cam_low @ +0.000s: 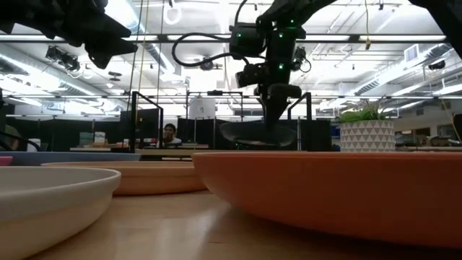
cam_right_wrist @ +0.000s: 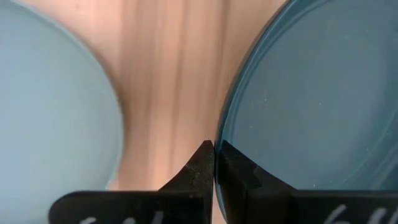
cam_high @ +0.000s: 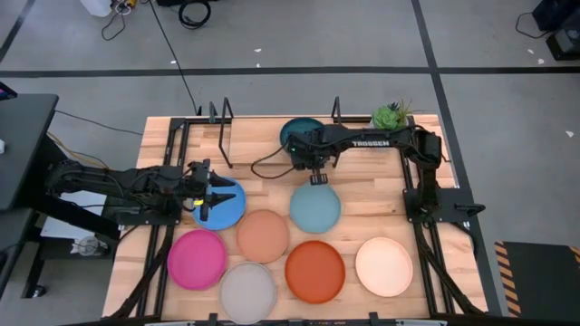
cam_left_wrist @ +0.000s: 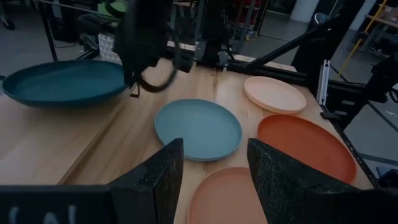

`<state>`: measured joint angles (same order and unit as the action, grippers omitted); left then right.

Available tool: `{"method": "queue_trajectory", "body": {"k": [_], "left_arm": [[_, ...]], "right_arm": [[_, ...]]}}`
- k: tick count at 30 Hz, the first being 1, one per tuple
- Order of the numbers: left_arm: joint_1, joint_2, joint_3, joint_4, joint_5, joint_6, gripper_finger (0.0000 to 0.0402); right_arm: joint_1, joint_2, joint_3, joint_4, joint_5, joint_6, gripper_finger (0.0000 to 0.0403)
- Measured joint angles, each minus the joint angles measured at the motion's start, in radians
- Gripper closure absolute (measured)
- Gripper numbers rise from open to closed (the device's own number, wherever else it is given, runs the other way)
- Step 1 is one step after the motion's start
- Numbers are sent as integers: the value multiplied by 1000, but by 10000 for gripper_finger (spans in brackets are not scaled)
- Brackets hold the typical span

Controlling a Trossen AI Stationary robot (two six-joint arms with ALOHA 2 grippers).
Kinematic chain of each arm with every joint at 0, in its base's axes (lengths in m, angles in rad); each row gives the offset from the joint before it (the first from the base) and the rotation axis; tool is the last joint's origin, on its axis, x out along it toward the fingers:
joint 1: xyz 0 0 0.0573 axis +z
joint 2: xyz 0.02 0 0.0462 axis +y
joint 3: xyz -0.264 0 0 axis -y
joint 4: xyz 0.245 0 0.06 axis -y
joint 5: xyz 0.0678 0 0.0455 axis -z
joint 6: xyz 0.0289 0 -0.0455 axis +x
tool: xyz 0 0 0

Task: Place and stack plates onto a shelf
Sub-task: Put the dark blue plate on the shelf, then stack the orange plate on top of the dark blue plate on the shelf

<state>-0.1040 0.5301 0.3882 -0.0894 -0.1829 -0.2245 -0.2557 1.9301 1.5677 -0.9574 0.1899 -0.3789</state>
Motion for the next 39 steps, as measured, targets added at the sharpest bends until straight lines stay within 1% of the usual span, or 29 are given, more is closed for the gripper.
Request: {"method": "queue_trajectory", "body": {"k": [5, 10, 15, 20, 24, 30, 33, 36, 39], "left_arm": [[0, 0, 0, -19, 0, 0, 217], [0, 0, 0, -21, 0, 0, 217], [0, 0, 0, -34, 0, -5, 217], [0, 0, 0, -49, 0, -21, 217], [0, 0, 0, -52, 0, -27, 217], [0, 0, 0, -59, 0, -27, 217], [0, 0, 0, -59, 0, -27, 217], [0, 0, 0, -63, 0, -27, 217], [0, 0, 0, -82, 0, -31, 217]], "right_arm": [[-15, 0, 0, 11, -8, -16, 384], [-20, 26, -5, 9, -7, -24, 384], [-20, 49, -4, 9, 26, -29, 384], [-24, 50, -4, 6, 27, -17, 383], [-24, 50, -4, -3, 30, -5, 368], [-23, 47, -4, -15, 32, 22, 331], [-12, 47, 0, -27, 49, 36, 315], [5, 47, 12, -45, 81, 53, 305], [20, 37, 32, -69, 86, 81, 299]]}}
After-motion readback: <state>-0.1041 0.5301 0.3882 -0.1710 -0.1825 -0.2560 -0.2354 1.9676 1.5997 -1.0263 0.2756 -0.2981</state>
